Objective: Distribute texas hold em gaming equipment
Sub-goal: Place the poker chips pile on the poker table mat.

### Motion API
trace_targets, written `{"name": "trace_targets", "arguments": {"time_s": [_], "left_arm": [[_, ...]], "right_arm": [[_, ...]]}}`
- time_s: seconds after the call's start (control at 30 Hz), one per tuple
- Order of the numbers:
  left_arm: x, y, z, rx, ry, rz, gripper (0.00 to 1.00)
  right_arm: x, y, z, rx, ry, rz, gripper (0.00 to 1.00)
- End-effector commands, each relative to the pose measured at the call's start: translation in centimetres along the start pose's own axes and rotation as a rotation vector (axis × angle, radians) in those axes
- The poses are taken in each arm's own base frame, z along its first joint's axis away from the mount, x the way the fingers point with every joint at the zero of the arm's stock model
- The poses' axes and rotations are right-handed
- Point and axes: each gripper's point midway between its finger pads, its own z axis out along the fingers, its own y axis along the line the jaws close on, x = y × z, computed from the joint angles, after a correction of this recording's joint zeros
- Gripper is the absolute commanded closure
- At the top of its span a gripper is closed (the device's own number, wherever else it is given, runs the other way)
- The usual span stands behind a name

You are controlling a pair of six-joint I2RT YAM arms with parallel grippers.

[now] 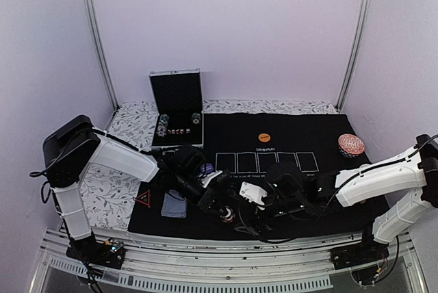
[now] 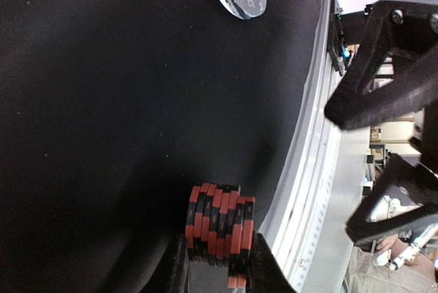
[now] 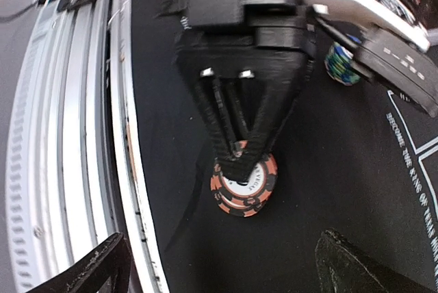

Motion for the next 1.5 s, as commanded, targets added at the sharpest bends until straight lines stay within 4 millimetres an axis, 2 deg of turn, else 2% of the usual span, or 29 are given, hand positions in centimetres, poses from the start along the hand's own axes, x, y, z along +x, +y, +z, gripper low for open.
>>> {"name": "trace_targets", "arguments": {"time_s": [0.0, 0.23, 0.33, 0.5, 0.73, 0.87, 0.93, 1.1, 1.23, 1.47], "left_arm": [[1.0, 2.7, 0.2, -0.071, 0.041, -0.026, 0.94], [1.3, 3.1, 0.3, -0.059, 0.053, -0.029, 0.91], [1.3, 3.3, 0.3, -0.055, 0.055, -0.035, 0.90], [1.6, 3.5, 0.3, -0.053, 0.061, -0.035, 0.90], [1.3, 3.4, 0.3, -0.044, 0.060, -0.035, 0.90], [1.1, 3.3, 0.3, -0.039, 0.058, -0.028, 0.89], [1.1, 3.4, 0.3, -0.043, 0.061, -0.026, 0.89], [1.5, 3.8, 0.1, -0.054, 0.066, -0.028, 0.81], [1.5, 4.1, 0.0, -0.062, 0.065, -0.028, 0.73], [0.9, 4.5, -0.4, -0.105, 0.057, -0.018, 0.59]], "right_arm": [[-1.6, 0.8, 0.8, -0.019, -0.121, -0.414, 0.04], [0.3, -0.1, 3.6, 0.020, -0.070, -0.663, 0.03], [0.2, -0.6, 4.6, 0.040, -0.064, -0.719, 0.04], [-0.2, -1.7, 5.8, 0.094, -0.053, -0.741, 0.07], [0.1, -1.7, 6.9, 0.085, -0.048, -0.765, 0.14], [-0.2, -1.8, 7.4, 0.089, -0.046, -0.767, 0.21], [-0.3, -2.0, 7.3, 0.096, -0.048, -0.760, 0.28], [-0.2, -2.1, 6.9, 0.105, -0.044, -0.736, 0.44], [0.2, -2.2, 7.0, 0.104, -0.028, -0.717, 0.52], [0.8, -2.6, 7.2, 0.097, 0.020, -0.695, 0.54]]}}
